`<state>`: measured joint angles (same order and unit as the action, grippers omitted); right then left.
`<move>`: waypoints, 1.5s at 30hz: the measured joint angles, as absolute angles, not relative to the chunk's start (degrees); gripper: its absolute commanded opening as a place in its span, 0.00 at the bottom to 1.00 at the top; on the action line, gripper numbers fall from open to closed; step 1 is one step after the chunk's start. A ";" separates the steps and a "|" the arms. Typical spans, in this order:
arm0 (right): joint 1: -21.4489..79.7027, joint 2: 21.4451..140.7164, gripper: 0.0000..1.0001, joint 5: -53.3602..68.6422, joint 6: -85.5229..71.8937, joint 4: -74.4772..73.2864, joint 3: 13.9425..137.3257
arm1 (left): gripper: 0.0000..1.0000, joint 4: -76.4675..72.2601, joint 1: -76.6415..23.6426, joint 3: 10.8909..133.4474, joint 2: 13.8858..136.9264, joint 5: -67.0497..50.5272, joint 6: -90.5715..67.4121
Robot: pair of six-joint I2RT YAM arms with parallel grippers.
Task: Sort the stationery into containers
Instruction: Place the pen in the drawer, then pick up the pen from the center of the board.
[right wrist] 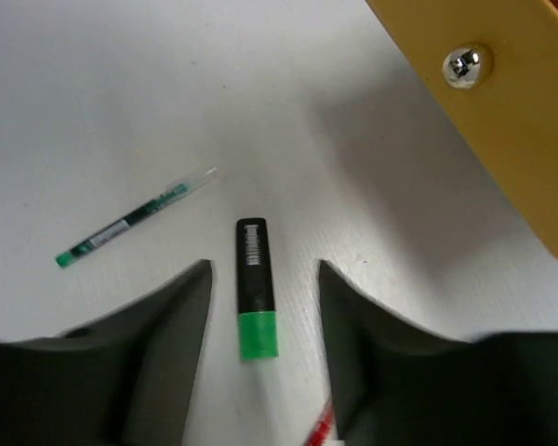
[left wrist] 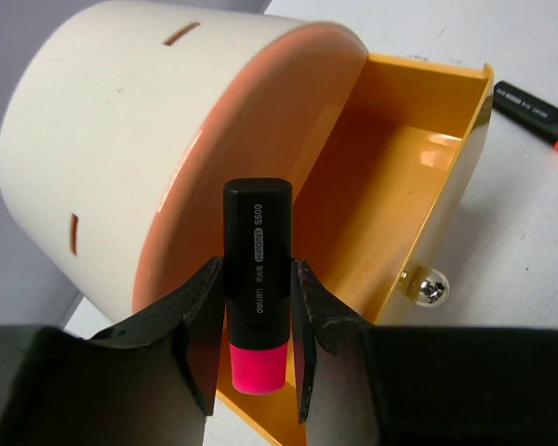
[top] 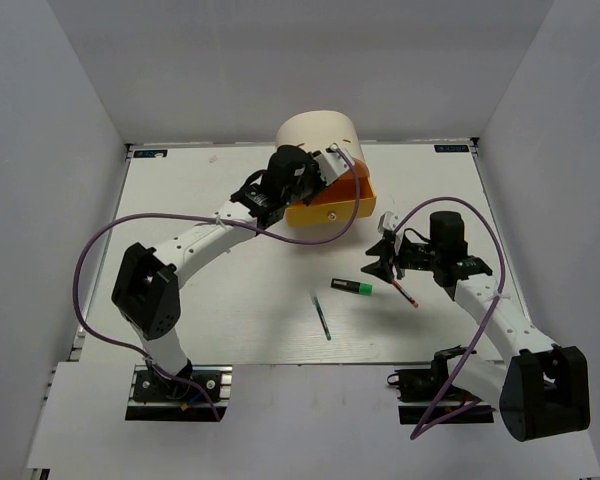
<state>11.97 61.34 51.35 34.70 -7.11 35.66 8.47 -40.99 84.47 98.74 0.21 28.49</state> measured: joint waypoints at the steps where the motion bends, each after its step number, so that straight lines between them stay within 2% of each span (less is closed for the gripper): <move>1: 11.97 61.36 0.64 51.13 35.07 -7.18 35.66 | 0.35 8.38 -40.80 84.51 99.15 0.14 28.71; 3: 11.97 61.63 0.76 50.74 36.58 -7.25 35.66 | 0.44 8.56 -40.66 84.51 99.66 -0.08 29.10; 4: 11.97 61.91 0.79 50.63 37.34 -7.46 35.66 | 0.46 8.49 -40.62 84.51 99.79 -0.12 29.26; 7: 11.97 63.90 0.83 50.15 41.54 -8.86 35.75 | 0.62 8.12 -40.60 84.49 99.79 -0.43 29.39; 8: 11.97 64.88 0.83 50.00 43.22 -9.78 35.75 | 0.62 7.81 -40.60 84.49 99.79 -0.51 29.19; 9: 11.99 65.87 0.83 49.84 44.97 -10.61 35.75 | 0.67 7.64 -40.60 84.51 99.77 -0.51 29.08; 11: 12.03 68.23 0.83 49.54 48.71 -12.40 35.79 | 0.79 7.66 -40.64 84.93 99.77 -0.51 28.97; 12: 12.10 69.43 0.82 49.43 50.43 -13.21 35.86 | 0.99 7.68 -40.71 85.25 99.77 -0.51 28.42; 19: 13.65 79.57 0.82 47.55 60.69 -18.79 39.13 | 1.00 7.79 -41.47 86.43 95.00 -0.62 24.73; 24: 16.23 83.92 0.81 44.42 63.64 -19.18 40.10 | 1.00 7.31 -41.50 80.88 83.72 -1.21 15.18; 29: 18.68 86.78 0.73 41.23 64.66 -19.35 40.10 | 1.00 8.25 -41.47 71.64 72.51 -2.44 1.96; 34: 20.01 88.55 0.57 39.22 64.75 -19.14 40.95 | 1.00 7.73 -41.36 55.64 65.49 -4.03 -11.81; 35: 20.03 88.75 0.54 39.09 64.75 -19.14 41.19 | 1.00 7.66 -41.34 52.75 64.73 -4.21 -14.04; 36: 20.05 88.92 0.41 38.98 64.73 -19.18 41.41 | 1.00 7.53 -41.34 50.09 64.12 -4.36 -16.05; 40: 20.36 89.76 0.10 38.46 64.77 -20.23 42.74 | 1.00 5.52 -41.32 41.52 61.39 -4.58 -23.57; 45: 20.34 87.85 0.04 37.91 65.01 -23.42 43.22 | 1.00 3.38 -41.30 38.92 61.49 -5.54 -28.25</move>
